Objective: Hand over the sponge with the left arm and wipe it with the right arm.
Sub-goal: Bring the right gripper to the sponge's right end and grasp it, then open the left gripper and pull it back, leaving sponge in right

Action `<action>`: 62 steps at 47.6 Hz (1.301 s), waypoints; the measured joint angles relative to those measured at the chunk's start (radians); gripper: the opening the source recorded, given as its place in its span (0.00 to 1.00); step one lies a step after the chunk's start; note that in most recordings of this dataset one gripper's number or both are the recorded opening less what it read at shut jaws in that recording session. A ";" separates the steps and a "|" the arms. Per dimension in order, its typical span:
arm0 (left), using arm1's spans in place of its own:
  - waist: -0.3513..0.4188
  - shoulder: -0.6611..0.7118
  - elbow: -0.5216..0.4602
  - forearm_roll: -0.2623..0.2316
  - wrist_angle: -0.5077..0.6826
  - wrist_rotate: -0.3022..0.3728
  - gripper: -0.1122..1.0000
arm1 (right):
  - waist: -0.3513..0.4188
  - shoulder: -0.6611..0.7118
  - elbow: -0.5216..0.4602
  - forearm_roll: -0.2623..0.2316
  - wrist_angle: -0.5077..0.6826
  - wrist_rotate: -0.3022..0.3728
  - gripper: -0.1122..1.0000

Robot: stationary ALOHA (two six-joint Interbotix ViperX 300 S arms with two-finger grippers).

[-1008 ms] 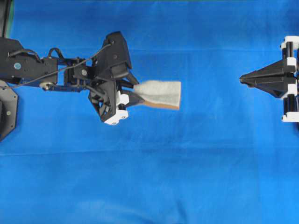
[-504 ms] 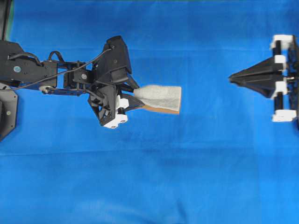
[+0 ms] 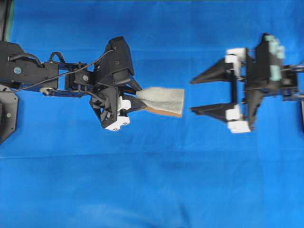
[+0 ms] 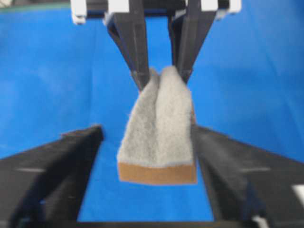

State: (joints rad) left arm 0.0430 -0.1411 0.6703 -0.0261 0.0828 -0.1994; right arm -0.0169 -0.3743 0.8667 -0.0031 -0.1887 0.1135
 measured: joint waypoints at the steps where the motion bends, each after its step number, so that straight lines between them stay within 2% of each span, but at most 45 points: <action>1: 0.000 0.000 0.000 -0.002 0.000 0.000 0.37 | 0.002 0.012 -0.009 -0.002 0.005 0.000 0.76; 18: 0.003 0.002 0.000 -0.002 0.000 0.003 0.37 | -0.011 0.189 -0.117 0.000 0.069 0.000 0.77; 43: 0.005 0.000 0.000 -0.002 0.000 0.005 0.37 | -0.021 0.256 -0.143 0.005 0.074 0.002 0.75; 47: 0.005 0.000 0.000 -0.002 0.000 0.011 0.37 | -0.021 0.258 -0.143 0.005 0.077 -0.005 0.67; 55: 0.003 0.000 0.000 0.000 0.003 0.046 0.34 | -0.025 0.256 -0.147 -0.009 0.103 -0.012 0.30; 57: 0.003 0.002 0.000 0.000 0.002 0.055 0.34 | -0.025 0.258 -0.149 -0.012 0.112 -0.014 0.23; 62: 0.003 0.000 0.000 0.000 -0.006 0.066 0.34 | -0.026 0.256 -0.150 -0.014 0.132 -0.012 0.23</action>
State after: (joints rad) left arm 0.0460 -0.1411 0.6703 -0.0261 0.0767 -0.1335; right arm -0.0430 -0.1181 0.7164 -0.0169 -0.0568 0.1012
